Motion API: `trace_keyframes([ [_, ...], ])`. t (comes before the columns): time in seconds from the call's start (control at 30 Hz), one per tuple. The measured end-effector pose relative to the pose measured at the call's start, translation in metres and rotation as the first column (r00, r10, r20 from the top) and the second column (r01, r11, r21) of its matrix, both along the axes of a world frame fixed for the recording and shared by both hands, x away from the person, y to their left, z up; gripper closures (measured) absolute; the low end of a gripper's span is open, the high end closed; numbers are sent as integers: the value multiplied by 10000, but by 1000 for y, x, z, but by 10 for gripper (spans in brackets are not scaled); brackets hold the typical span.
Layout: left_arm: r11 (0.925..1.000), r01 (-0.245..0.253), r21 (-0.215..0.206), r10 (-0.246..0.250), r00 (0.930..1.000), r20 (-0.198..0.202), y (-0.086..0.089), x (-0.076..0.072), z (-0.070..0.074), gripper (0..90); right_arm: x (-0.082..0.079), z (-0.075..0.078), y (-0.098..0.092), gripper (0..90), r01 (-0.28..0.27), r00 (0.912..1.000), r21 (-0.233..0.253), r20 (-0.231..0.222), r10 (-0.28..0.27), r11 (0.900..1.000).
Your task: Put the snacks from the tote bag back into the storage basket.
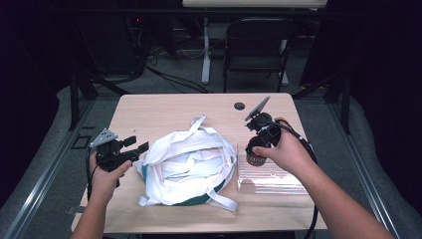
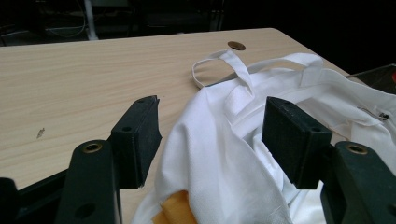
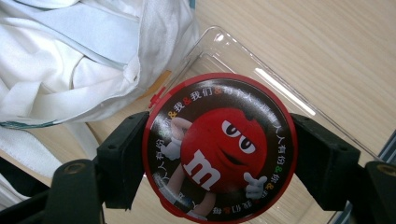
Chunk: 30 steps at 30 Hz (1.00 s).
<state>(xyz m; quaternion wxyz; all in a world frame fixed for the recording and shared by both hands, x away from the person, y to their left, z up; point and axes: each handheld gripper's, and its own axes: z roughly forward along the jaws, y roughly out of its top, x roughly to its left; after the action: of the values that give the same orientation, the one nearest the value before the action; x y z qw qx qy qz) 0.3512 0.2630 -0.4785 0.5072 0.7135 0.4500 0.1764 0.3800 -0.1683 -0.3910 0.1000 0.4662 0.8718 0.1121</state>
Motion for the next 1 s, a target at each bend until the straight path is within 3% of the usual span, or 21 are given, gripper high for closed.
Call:
trace_keyframes([
  [0.4, 10000, -2, -31, 2, 10000, 6, 2, 0, 1, 369, 0, -28, 1, 255, 53, 9999, -31, -163, -54, 10000],
  [1.0, 10000, -29, -12, 29, 10000, 22, 1, 0, 0, 369, 2, -50, 0, 255, 42, 9996, -52, -292, -43, 10000],
])
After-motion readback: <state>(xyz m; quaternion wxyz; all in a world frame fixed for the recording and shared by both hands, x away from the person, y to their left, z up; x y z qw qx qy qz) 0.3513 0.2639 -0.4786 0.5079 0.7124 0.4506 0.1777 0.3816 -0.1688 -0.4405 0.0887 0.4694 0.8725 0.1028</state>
